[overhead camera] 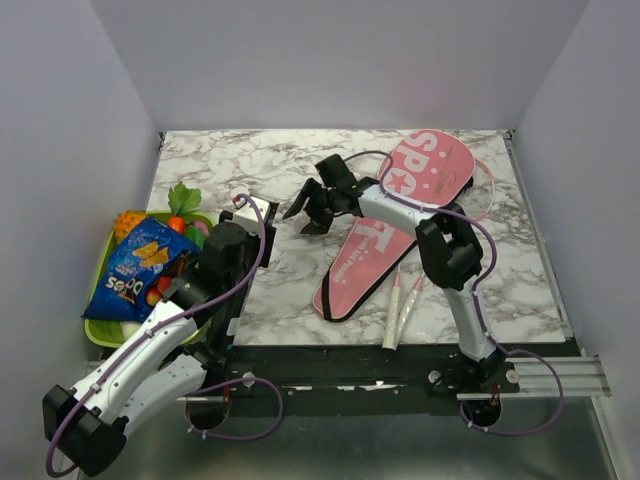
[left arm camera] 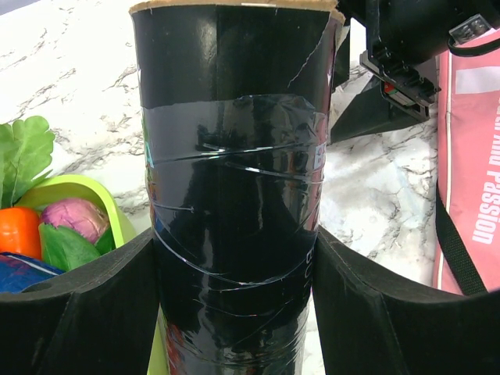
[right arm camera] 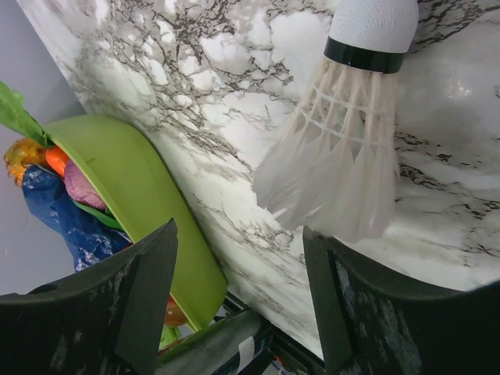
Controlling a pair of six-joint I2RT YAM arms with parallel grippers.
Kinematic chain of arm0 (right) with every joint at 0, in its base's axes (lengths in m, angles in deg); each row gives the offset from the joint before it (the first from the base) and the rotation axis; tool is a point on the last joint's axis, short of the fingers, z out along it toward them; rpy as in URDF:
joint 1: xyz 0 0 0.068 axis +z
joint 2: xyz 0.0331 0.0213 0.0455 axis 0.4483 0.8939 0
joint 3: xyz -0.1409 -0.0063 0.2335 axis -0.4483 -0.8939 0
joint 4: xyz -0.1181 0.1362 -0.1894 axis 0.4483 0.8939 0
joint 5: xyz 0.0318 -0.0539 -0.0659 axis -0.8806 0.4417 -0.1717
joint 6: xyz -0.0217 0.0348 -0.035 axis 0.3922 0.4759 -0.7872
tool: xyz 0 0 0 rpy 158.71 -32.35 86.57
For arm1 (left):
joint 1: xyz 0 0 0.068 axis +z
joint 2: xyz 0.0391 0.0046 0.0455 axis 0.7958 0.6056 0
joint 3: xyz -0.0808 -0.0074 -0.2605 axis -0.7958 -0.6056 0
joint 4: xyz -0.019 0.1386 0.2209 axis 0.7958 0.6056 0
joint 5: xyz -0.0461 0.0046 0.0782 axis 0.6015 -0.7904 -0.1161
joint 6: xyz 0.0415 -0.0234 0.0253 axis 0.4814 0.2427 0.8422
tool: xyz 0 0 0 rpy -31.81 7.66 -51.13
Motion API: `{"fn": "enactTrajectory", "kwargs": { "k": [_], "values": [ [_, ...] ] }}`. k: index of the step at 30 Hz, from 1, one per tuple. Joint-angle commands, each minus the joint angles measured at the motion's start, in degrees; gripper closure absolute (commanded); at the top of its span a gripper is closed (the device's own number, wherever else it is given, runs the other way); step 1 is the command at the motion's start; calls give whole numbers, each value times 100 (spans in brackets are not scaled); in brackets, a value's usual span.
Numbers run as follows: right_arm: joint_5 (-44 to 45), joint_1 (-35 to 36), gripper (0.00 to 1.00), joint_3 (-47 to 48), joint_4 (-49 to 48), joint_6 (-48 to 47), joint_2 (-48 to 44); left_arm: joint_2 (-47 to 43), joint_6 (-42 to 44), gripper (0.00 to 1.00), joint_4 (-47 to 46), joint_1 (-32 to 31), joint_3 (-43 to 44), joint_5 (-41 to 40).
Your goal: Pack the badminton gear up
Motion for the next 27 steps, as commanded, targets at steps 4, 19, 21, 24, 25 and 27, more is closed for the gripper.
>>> {"fn": "enactTrajectory", "kwargs": {
  "k": [4,19,21,24,25,27],
  "values": [
    [594,26,26,291,387,-62,189,-78,101,100,100,34,-82,71],
    [1676,-396,24,353,810,-414,40,45,295,100,-67,34,-117,80],
    [1719,-466,24,388,801,-423,40,54,321,100,-94,43,-99,97],
    [1764,-536,25,485,801,-502,75,98,321,100,-102,43,-90,106],
    [1764,-546,26,546,801,-511,119,115,312,100,-103,43,-90,106],
    [1729,-580,29,608,801,-546,172,124,312,100,-120,43,-73,106]
  ]
}}
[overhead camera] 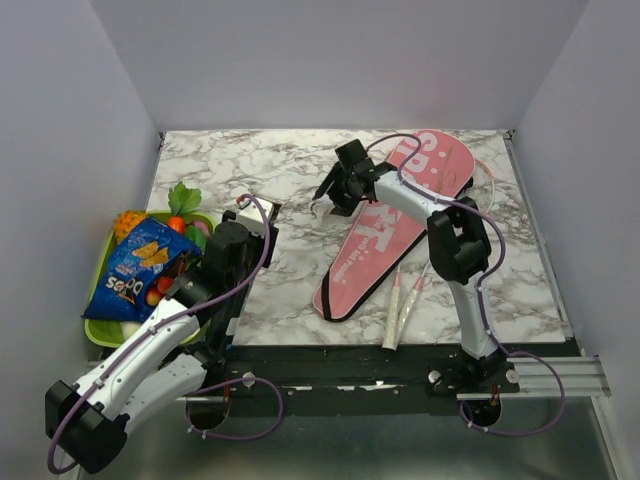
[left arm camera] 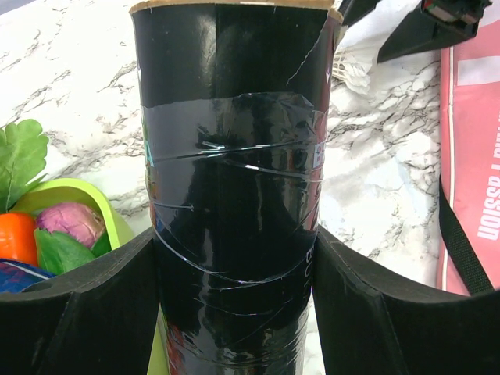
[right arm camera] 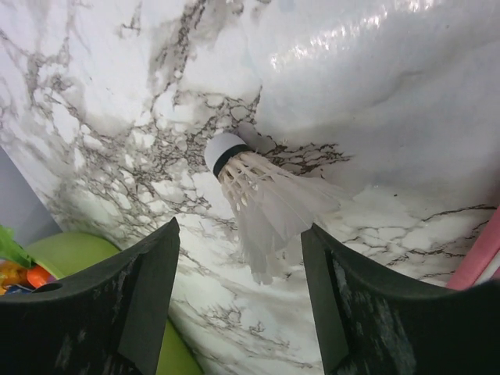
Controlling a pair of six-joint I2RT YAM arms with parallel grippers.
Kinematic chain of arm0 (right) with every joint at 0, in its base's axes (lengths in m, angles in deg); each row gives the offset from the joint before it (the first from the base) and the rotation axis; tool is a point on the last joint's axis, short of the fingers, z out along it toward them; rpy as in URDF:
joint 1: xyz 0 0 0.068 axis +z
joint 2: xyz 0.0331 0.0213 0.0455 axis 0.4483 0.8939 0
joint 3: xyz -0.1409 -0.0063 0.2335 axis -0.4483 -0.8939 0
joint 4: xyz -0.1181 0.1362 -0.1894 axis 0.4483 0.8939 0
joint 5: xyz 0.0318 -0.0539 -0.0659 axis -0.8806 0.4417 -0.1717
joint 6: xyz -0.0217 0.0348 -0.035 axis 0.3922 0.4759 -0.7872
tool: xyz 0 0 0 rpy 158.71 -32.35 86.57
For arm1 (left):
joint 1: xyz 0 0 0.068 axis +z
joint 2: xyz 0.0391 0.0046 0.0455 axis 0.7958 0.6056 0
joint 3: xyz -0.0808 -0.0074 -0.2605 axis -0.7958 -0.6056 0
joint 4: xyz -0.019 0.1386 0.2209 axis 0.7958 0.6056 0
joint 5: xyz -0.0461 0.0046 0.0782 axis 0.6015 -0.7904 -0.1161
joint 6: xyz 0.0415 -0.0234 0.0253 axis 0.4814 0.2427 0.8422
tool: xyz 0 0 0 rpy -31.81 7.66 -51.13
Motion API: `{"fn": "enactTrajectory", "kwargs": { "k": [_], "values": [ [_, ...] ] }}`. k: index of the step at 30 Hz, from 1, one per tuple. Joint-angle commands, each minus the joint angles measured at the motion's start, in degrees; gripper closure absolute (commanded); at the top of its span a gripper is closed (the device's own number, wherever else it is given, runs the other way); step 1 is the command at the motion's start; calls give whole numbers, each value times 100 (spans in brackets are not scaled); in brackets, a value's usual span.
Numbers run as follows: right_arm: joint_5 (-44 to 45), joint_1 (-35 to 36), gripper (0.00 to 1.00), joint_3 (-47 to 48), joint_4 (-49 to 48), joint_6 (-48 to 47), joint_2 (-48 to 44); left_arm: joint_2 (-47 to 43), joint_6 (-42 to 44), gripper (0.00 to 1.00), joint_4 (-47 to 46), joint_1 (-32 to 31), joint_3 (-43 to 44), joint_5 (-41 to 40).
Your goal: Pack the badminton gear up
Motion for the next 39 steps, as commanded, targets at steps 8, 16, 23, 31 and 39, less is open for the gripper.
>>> {"fn": "enactTrajectory", "kwargs": {
  "k": [8,16,23,31,39],
  "values": [
    [-34,-69,51,307,-58,-214,262,134,188,100,-59,60,-5,88],
    [-201,-148,89,289,-58,-381,350,195,170,100,-147,61,-31,282],
    [-96,-254,99,-184,-269,-890,-413,116,301,100,-366,61,-101,870],
    [-613,-587,99,-1178,-234,-2093,-2197,99,785,100,-542,61,-93,2240],
    [-1429,-755,99,-1241,1232,-4264,-3560,353,909,100,-780,52,-119,4225]
  ]
}}
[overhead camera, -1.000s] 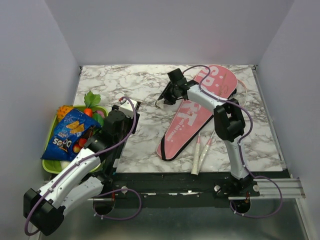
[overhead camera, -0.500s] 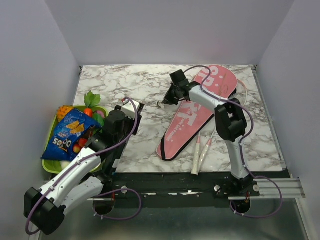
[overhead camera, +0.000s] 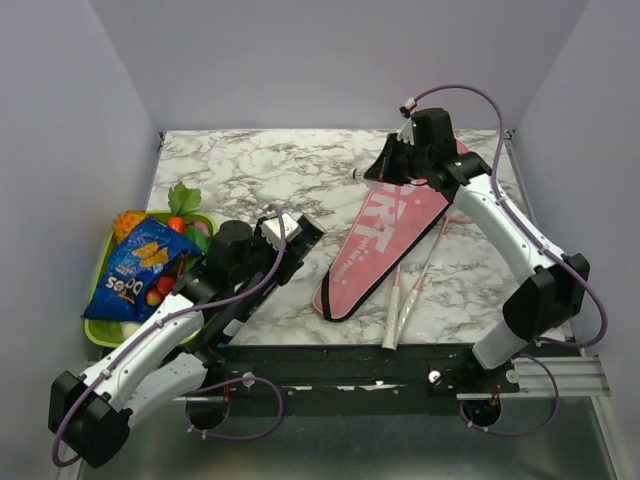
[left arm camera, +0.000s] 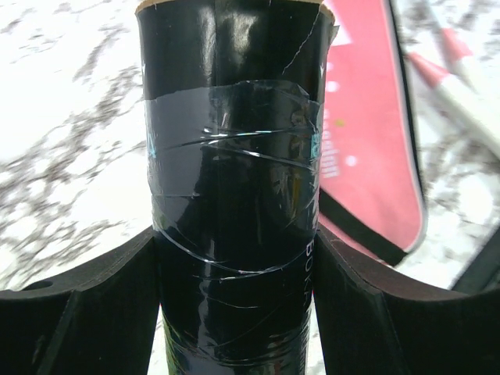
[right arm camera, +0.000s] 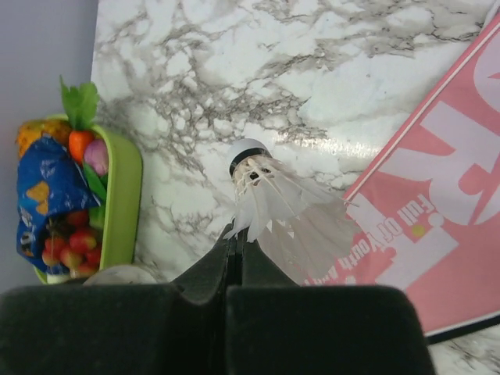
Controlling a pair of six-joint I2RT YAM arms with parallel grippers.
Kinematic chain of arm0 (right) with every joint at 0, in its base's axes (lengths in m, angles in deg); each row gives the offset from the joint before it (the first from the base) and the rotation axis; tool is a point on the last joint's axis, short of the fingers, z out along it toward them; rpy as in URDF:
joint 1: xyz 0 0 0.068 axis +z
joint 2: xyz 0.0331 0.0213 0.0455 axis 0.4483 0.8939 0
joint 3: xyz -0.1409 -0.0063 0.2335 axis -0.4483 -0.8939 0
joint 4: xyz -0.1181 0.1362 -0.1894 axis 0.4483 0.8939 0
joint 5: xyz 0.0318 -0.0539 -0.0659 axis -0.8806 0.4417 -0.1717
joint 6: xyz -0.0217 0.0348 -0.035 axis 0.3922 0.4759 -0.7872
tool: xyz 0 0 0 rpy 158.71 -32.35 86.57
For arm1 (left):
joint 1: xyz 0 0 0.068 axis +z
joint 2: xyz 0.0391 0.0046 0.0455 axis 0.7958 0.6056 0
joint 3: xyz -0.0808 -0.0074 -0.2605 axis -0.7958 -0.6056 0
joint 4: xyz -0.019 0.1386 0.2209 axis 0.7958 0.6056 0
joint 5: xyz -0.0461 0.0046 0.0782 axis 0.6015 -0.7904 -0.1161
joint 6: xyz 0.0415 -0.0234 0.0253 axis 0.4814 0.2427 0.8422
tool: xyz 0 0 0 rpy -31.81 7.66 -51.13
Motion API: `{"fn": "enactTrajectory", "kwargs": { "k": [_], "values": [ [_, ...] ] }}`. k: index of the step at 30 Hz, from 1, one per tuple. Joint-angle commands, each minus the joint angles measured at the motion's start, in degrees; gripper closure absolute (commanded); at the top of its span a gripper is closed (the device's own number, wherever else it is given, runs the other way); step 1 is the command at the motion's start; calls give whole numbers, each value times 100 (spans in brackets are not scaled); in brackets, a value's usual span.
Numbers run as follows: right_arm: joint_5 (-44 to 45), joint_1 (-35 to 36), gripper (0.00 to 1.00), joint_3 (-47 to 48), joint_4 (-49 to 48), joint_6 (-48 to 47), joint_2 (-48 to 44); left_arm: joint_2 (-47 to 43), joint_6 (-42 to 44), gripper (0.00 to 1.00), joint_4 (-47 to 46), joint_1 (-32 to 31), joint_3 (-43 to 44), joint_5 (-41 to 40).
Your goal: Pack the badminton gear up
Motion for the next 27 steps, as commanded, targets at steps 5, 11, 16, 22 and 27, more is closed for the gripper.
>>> {"fn": "enactTrajectory", "kwargs": {
  "k": [5,11,16,22,27],
  "values": [
    [-1411,52,99,1,2073,-2070,-1015,398,147,100,-733,6,115,2567],
    [-2553,52,99,-78,2827,-2404,-1701,723,33,100,-479,-117,370,3421],
    [-2844,122,99,-289,2996,-2440,-2001,610,-29,100,-548,-170,274,3474],
    [-3029,315,99,-289,3110,-2457,-1905,460,-29,100,-469,-170,247,3500],
    [-3116,465,99,-377,2944,-2352,-1816,267,-73,100,-522,-170,142,3527]
  ]
}}
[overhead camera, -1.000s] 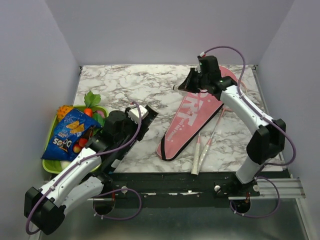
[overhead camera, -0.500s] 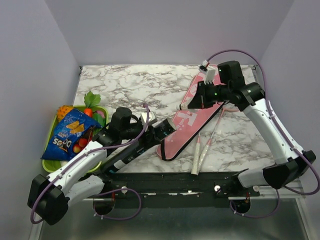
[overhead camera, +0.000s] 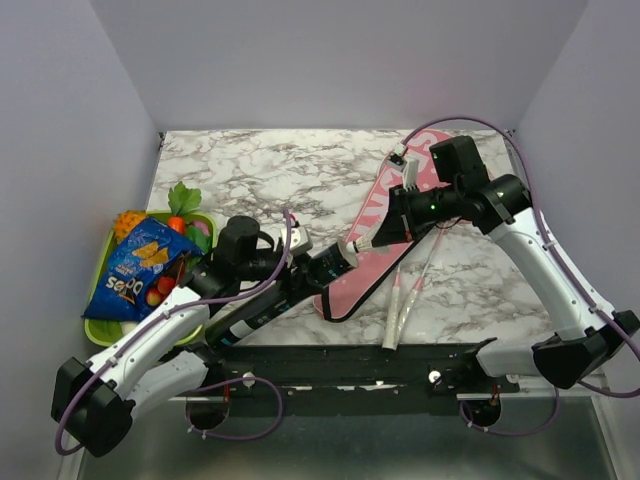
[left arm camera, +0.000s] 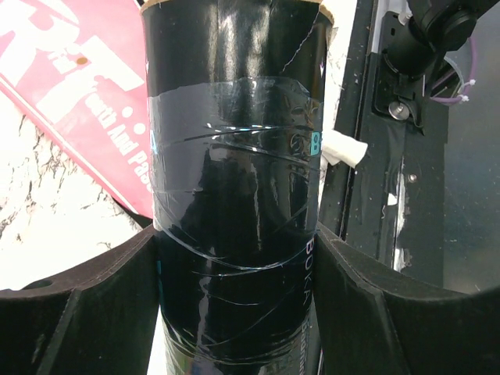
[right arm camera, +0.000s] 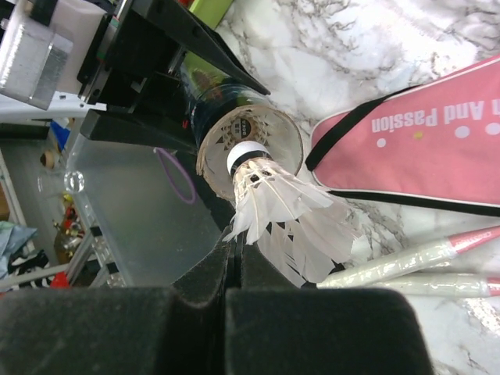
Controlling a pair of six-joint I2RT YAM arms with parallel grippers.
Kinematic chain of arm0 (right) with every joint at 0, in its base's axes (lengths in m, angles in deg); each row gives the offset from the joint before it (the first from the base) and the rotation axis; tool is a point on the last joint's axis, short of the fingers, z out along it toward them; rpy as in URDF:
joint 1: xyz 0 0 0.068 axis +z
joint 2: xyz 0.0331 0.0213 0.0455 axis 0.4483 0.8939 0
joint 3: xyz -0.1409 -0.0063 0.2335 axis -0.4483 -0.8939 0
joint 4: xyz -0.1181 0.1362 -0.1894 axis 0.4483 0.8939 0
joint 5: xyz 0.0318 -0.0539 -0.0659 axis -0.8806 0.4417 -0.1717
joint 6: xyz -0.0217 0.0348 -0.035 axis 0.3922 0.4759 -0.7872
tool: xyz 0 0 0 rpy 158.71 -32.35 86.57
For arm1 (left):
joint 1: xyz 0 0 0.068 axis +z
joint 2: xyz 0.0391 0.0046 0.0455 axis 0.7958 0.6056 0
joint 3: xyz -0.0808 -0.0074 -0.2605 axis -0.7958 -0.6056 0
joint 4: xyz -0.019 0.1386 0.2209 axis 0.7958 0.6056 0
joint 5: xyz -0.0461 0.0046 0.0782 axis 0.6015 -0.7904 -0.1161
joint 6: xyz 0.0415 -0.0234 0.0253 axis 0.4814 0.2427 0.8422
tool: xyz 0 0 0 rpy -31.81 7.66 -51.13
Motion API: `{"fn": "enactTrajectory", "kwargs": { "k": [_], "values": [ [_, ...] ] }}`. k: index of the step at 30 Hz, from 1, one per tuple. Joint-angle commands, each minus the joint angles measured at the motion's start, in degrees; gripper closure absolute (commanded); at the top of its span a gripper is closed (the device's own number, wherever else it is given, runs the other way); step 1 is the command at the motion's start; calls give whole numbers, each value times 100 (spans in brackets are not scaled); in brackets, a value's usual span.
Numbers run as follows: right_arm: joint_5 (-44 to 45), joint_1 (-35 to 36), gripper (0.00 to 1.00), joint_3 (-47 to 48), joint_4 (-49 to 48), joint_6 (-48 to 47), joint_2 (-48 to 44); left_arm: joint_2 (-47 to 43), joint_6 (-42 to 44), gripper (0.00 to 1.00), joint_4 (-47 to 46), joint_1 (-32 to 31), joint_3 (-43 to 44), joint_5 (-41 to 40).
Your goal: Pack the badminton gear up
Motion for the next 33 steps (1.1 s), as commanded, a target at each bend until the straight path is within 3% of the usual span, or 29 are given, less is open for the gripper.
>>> {"fn": "enactTrajectory", "kwargs": {
  "k": [1,16,33],
  "values": [
    [-354,180,99,-117,-28,76,96,-232,-5,100,-281,-28,-22,296],
    [-591,760,99,-275,-723,551,588,-425,-146,100,-501,-28,-145,340],
    [-1303,1104,99,-1346,-2542,1579,975,-478,-470,100,-966,-37,-198,297]
  ]
}}
